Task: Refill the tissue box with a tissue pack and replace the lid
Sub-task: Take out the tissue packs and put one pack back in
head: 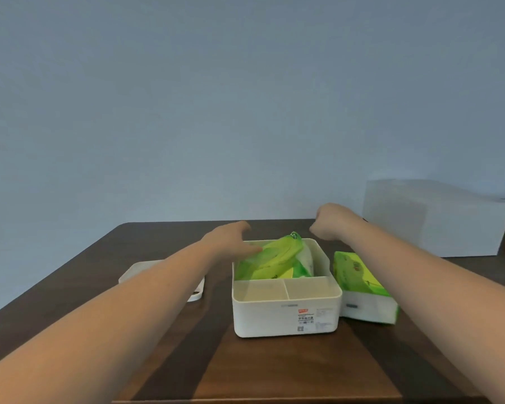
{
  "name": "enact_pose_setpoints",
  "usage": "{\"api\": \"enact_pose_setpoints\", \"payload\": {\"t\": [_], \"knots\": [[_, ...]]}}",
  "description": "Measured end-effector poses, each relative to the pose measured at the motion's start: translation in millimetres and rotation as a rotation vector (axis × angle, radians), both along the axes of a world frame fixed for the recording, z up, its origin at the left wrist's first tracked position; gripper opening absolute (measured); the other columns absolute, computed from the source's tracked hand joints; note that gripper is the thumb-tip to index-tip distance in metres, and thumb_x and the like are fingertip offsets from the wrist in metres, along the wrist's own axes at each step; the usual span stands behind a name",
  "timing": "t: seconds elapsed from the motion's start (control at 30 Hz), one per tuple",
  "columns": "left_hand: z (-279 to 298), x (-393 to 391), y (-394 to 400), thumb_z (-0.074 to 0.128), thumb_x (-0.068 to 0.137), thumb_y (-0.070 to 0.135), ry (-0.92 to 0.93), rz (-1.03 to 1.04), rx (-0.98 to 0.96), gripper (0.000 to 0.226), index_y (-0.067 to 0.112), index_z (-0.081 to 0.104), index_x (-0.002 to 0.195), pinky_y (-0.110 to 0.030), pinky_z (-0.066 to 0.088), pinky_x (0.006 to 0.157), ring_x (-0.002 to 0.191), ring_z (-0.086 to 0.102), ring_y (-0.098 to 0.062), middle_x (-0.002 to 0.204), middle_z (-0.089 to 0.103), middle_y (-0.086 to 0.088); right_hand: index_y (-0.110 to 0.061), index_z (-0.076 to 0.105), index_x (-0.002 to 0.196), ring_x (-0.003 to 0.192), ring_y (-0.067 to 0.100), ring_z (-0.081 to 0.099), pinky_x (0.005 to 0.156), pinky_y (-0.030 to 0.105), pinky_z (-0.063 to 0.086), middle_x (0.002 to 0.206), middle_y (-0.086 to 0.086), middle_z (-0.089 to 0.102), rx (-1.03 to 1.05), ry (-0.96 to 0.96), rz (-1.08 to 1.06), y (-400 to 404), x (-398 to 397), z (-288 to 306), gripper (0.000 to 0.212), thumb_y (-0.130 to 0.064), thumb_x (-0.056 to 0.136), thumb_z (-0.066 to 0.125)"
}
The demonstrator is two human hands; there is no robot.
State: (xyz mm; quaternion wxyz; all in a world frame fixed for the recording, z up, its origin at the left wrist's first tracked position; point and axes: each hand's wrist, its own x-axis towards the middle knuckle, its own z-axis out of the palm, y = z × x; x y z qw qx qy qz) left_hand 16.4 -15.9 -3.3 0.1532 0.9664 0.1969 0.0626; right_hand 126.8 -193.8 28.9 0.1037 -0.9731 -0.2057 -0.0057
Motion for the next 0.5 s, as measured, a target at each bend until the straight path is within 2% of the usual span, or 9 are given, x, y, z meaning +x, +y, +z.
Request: {"api": "enact_pose_setpoints", "payload": {"t": [0.07,0.13,0.23,0.37,0.5], "knots": [[-1.1,5.4,-7.1,0.058,0.086,0.045,0.092,0.012,0.065,0.064,0.024,0.040,0.144,-0.036,0.042,0.105,0.133,0.047,-0.022,0.145,0.049,0.001,-0.006,0.061,0.115,0.092,0.030,0.055,0.080,0.031,0.048,0.117,0.011,0.063,-0.046,0.030,-0.046,-15.8,3.4,-7.3,0.034,-0.014,0.086,0.045],[-2.2,9.6,-11.3,0.055,0.089,0.040,0.135,0.033,0.115,0.057,0.023,0.043,0.142,-0.035,0.042,0.101,0.132,0.047,-0.023,0.144,0.050,0.001,-0.006,0.057,0.124,0.098,0.030,0.061,0.085,0.032,0.050,0.123,0.011,0.063,-0.127,0.077,-0.079,-26.9,7.0,-16.5,0.041,-0.019,0.087,0.046],[-4.5,14.9,-11.9,0.050,0.090,0.035,0.176,0.059,0.135,0.053,0.023,0.043,0.142,-0.035,0.042,0.100,0.132,0.047,-0.025,0.143,0.050,-0.002,-0.006,0.043,0.141,0.118,0.029,0.059,0.094,0.034,0.047,0.137,0.011,0.056,-0.196,0.164,-0.087,-35.5,10.4,-29.3,0.059,-0.040,0.093,0.050],[-9.9,18.2,-11.0,0.052,0.083,0.030,0.239,0.075,0.129,0.060,0.027,0.043,0.141,-0.041,0.043,0.106,0.133,0.043,-0.026,0.142,0.051,-0.001,-0.006,0.025,0.150,0.134,0.030,0.044,0.103,0.036,0.040,0.152,0.011,0.038,-0.252,0.262,-0.099,-44.0,8.9,-45.0,0.084,-0.062,0.090,0.044],[-16.8,19.8,-8.8,0.058,0.082,0.026,0.117,0.109,0.109,0.051,0.028,0.054,0.133,-0.035,0.049,0.098,0.125,0.052,-0.022,0.136,0.055,0.004,-0.014,0.016,0.152,0.136,0.034,0.040,0.106,0.043,0.038,0.151,0.010,0.037,-0.220,0.295,-0.174,-46.1,16.6,-59.9,0.100,-0.068,0.077,0.055]]}}
